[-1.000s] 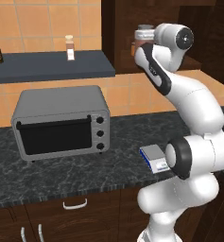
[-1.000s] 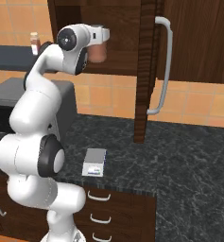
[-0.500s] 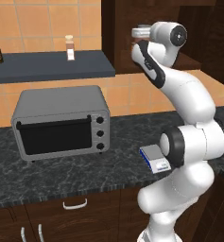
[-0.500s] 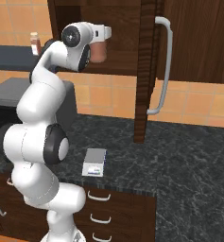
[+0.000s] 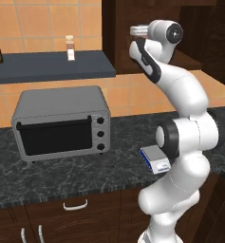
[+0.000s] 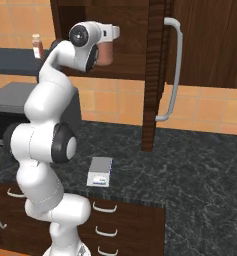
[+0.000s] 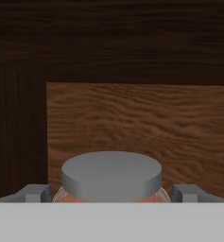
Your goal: Pick the honey bottle and place it on the digital scale for weighing, and close the cabinet.
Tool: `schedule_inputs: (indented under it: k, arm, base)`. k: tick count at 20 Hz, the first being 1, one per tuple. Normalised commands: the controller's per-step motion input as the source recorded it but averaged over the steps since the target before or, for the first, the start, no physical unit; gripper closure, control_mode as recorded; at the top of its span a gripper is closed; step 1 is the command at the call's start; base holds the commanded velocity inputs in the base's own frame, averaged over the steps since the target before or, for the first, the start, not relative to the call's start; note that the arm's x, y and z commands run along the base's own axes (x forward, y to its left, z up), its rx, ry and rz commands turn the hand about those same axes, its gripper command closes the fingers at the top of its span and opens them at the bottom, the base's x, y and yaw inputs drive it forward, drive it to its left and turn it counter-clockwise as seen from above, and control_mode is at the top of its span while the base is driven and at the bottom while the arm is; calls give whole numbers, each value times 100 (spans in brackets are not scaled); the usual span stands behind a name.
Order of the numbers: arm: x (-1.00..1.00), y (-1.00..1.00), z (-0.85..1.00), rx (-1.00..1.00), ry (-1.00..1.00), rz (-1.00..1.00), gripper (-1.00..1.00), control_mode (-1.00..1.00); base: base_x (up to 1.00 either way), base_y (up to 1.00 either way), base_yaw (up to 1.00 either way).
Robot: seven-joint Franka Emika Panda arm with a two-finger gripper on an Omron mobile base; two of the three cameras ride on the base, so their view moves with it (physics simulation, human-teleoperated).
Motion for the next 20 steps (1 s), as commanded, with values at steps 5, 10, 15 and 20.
schedule_inputs:
  k: [5,10,15,20]
  arm:
    - [12,-5,0,0,0,0,-100,-100]
    - [5,-5,0,0,0,0,100,-100]
    - [-8,-5,-3,0,0,0,100,-100]
    - [-61,4,4,14,-7,0,100,-100]
  base:
    - [0,0,0]
    - [0,0,0]
    - [0,0,0]
    - [0,0,0]
